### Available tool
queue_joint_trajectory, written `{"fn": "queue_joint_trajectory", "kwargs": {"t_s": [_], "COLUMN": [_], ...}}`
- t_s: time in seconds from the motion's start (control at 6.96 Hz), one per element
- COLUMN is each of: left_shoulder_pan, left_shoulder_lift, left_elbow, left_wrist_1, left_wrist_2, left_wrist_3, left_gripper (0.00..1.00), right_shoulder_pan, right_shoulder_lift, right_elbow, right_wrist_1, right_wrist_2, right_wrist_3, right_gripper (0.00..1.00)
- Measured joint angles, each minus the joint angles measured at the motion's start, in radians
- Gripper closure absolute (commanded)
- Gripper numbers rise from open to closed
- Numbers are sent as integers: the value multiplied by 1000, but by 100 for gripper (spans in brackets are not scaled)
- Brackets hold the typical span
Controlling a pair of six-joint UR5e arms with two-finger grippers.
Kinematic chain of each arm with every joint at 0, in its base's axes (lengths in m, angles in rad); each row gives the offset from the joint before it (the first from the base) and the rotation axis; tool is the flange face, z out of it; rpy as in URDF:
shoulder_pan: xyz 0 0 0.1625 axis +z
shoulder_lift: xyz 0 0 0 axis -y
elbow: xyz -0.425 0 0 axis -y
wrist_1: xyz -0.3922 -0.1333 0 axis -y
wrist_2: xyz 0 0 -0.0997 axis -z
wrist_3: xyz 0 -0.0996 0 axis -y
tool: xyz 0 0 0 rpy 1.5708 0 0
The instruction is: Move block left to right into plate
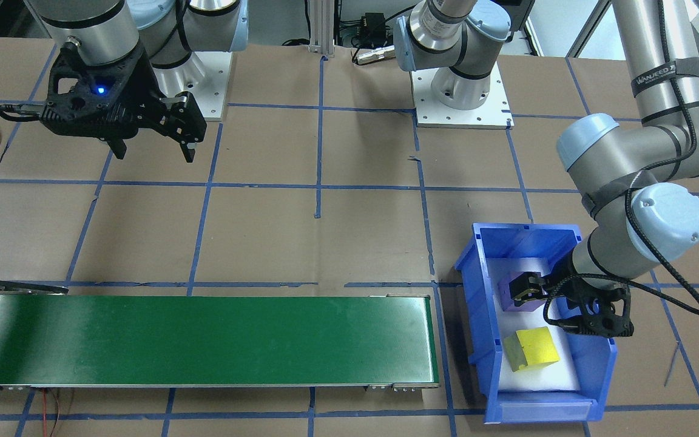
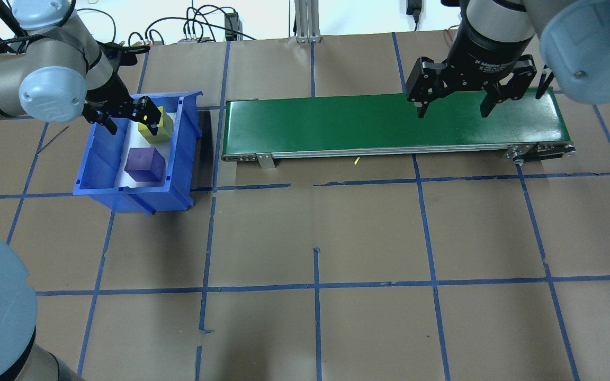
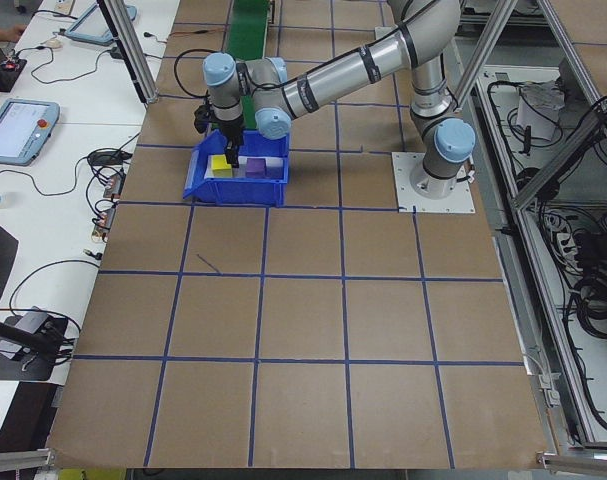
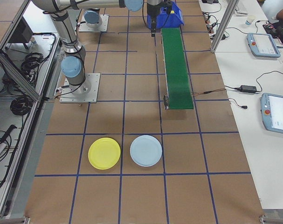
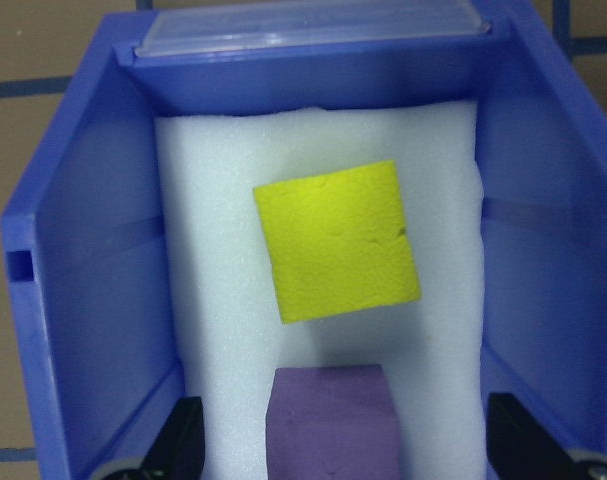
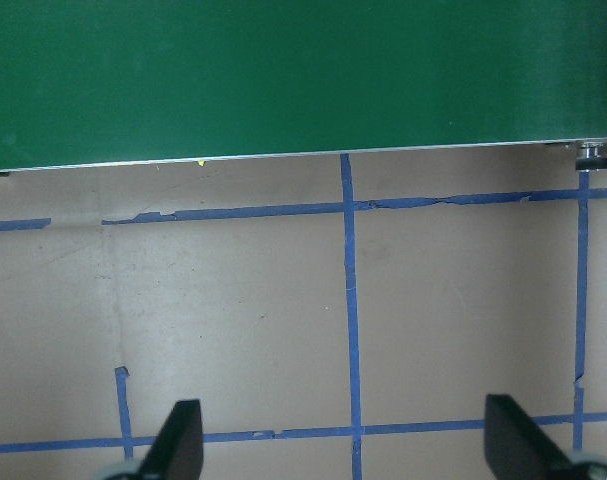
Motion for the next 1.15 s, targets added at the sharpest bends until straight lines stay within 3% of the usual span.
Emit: {"fn": "queue_joint_trajectory", "kwargs": {"t_s": [0.43, 0.57, 0.72, 0.86, 1.15], "left_shoulder_pan": [4, 6, 8, 10, 11], "left_shoulder_lift": [-20, -34, -43, -48, -38], "left_elbow": [-53, -60, -66, -63, -46], "left_wrist_1": [17, 25, 25, 15, -42], "left_wrist_2": [-3, -2, -1, 4, 11], "left_wrist_3": [-7, -10, -12, -26, -75], "left_gripper": [2, 16, 41, 73, 87], "right_shoulder_pan": [0, 0, 0, 0, 0], "right_shoulder_lift": [0, 0, 0, 0, 0], "right_elbow": [0, 0, 0, 0, 0], "right_wrist_1": [0, 0, 0, 0, 0], "right_wrist_2": [0, 0, 0, 0, 0], "right_wrist_3": [0, 0, 0, 0, 0], "right_gripper": [0, 0, 0, 0, 0]}}
